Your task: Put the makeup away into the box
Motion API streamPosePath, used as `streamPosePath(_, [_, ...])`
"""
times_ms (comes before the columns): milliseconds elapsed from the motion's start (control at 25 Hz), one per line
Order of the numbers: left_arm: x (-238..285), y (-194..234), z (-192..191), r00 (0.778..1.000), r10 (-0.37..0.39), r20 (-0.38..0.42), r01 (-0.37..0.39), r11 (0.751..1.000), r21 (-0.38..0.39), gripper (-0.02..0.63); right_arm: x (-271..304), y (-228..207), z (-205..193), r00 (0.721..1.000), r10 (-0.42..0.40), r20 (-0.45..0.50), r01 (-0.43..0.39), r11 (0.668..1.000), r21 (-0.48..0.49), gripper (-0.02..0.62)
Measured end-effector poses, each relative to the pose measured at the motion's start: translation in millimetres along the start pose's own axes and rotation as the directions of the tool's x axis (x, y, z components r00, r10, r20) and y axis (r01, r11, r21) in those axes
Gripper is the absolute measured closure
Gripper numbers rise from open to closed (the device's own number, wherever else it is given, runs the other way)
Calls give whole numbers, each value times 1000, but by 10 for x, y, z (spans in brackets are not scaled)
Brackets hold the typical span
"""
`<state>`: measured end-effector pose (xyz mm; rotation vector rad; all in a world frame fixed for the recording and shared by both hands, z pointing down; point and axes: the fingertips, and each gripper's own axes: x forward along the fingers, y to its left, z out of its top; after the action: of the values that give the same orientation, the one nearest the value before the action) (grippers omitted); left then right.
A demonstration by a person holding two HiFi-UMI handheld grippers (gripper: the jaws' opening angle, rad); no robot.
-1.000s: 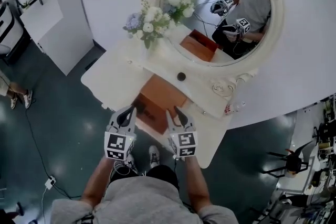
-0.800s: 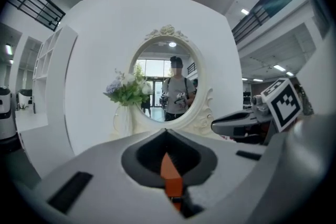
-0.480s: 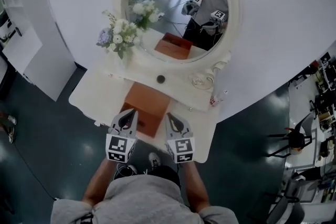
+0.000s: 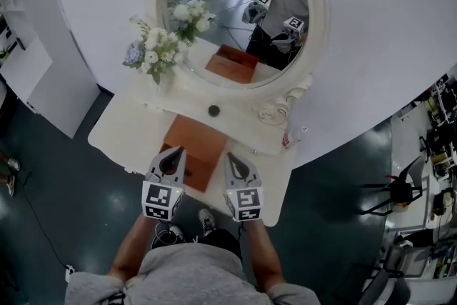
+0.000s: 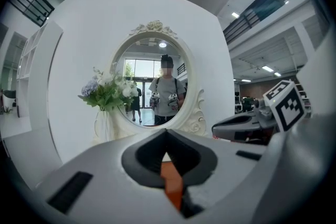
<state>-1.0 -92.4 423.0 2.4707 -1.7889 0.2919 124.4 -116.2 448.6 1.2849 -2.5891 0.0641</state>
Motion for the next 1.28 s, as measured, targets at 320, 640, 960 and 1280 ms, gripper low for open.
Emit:
streamPosePath(320, [459, 88, -109, 999, 23, -37, -23, 1000, 9, 606, 477, -315, -70, 1000, 11, -15, -12, 1000, -4, 577])
streamPosePath(640, [938, 243, -391, 993, 62, -98, -65, 997, -27, 606, 1024, -631, -398, 995, 54, -83, -54, 999, 0, 577])
streamPosePath(960, [1279, 435, -593, 984, 109, -138, -116, 992, -42, 606, 1543, -743, -639, 984, 113, -138, -117, 993, -17, 577])
streamPosePath(1280, [1397, 555, -821, 973, 142, -181, -158, 985, -76, 606, 1997, -655, -842, 951, 213, -225, -218, 976, 3, 495])
